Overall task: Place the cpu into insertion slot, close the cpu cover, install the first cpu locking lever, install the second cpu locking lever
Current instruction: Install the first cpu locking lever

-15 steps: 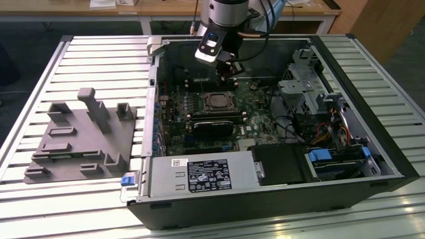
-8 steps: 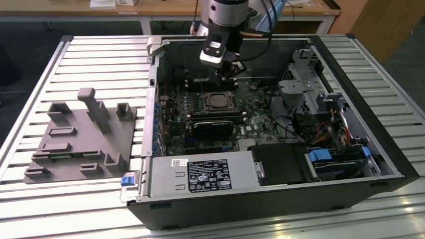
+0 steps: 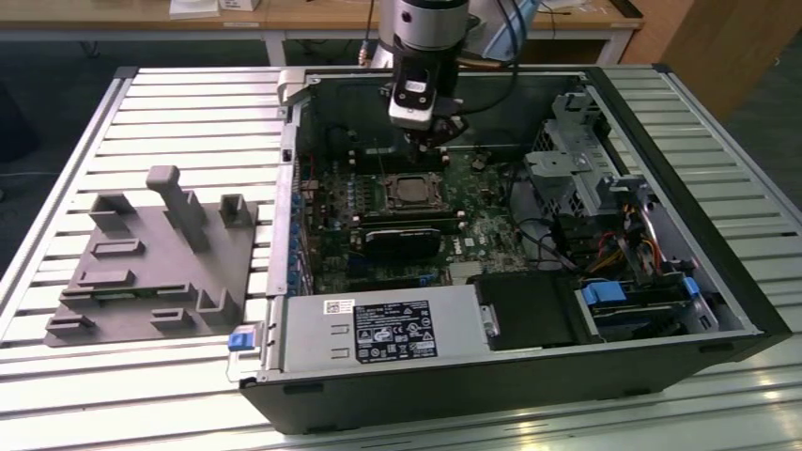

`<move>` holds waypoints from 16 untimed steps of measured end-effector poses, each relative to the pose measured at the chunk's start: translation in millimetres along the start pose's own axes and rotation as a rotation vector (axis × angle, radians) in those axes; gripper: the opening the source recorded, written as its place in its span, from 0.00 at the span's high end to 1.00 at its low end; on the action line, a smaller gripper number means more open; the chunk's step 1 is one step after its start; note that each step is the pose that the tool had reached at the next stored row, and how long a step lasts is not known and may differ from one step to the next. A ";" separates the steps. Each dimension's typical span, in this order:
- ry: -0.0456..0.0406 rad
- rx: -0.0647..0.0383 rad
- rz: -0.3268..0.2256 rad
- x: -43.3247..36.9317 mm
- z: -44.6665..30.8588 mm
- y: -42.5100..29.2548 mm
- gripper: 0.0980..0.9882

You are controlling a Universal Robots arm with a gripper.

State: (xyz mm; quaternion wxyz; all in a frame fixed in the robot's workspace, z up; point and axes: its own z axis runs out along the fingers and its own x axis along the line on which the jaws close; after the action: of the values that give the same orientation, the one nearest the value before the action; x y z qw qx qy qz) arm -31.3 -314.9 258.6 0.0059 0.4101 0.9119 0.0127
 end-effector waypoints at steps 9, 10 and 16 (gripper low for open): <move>0.0046 0.000 -0.163 0.0 0.2 0.0 0.99; 0.0050 0.000 -0.179 0.0 0.2 0.0 0.99; 0.0080 0.000 -0.284 0.0 0.4 0.0 0.99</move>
State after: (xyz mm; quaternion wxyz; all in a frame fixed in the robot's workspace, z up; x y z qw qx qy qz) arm -31.3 -314.9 258.2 0.0041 0.2769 0.9608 0.0134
